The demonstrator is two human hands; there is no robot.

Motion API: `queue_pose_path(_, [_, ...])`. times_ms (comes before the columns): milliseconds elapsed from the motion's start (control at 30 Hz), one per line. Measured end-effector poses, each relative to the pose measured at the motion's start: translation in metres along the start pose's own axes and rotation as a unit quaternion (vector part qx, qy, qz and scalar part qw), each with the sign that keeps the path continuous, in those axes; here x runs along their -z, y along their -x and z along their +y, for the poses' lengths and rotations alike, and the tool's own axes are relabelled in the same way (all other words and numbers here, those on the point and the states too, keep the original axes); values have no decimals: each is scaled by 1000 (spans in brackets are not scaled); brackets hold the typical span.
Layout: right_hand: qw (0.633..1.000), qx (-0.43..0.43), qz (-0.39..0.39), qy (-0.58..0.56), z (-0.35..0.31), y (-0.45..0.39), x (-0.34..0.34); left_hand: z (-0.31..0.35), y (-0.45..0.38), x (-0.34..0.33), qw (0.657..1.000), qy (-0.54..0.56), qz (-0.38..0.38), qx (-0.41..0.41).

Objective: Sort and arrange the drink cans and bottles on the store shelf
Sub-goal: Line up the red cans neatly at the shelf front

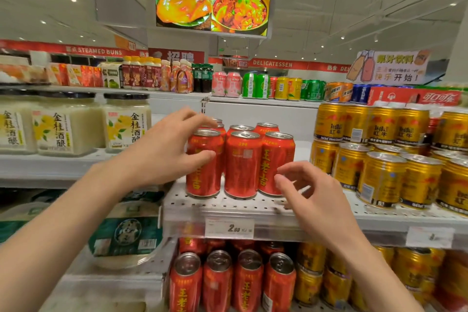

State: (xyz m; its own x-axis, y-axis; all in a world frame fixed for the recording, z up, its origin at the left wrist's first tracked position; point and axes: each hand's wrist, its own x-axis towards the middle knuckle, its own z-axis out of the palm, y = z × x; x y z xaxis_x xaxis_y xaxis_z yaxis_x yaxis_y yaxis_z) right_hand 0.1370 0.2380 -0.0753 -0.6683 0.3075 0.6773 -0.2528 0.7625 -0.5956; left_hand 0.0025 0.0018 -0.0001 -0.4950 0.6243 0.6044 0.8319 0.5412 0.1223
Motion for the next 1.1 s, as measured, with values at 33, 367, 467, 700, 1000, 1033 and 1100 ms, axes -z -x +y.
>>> queue_pose_path(33, [999, 40, 14, 21, -4, -8, 2, -3, -4, 1, 1000, 2, -24, 3])
queue_pose_path(367, [935, 129, -162, 287, -45, -94, -3, -17, -8, -13, 994, 106, -2, 31])
queue_pose_path(467, [941, 107, -218, 237, -49, -103, 1, -18, -6, -14, 993, 111, 15, 36])
queue_pose_path(700, [939, 99, -263, 198, -48, -108, -4, -22, -7, -18, 993, 109, 24, 34])
queue_pose_path(1000, [932, 109, -293, 183, -46, -112, 6, -21, -6, -17, 993, 114, 16, 41])
queue_pose_path(1033, [933, 113, -283, 194, -46, -110, 3, -20, -6, -17, 993, 113, 17, 42])
queue_pose_path(1100, [936, 118, -264, 199, -44, -108, -1, -20, -6, -17, 992, 117, 17, 41])
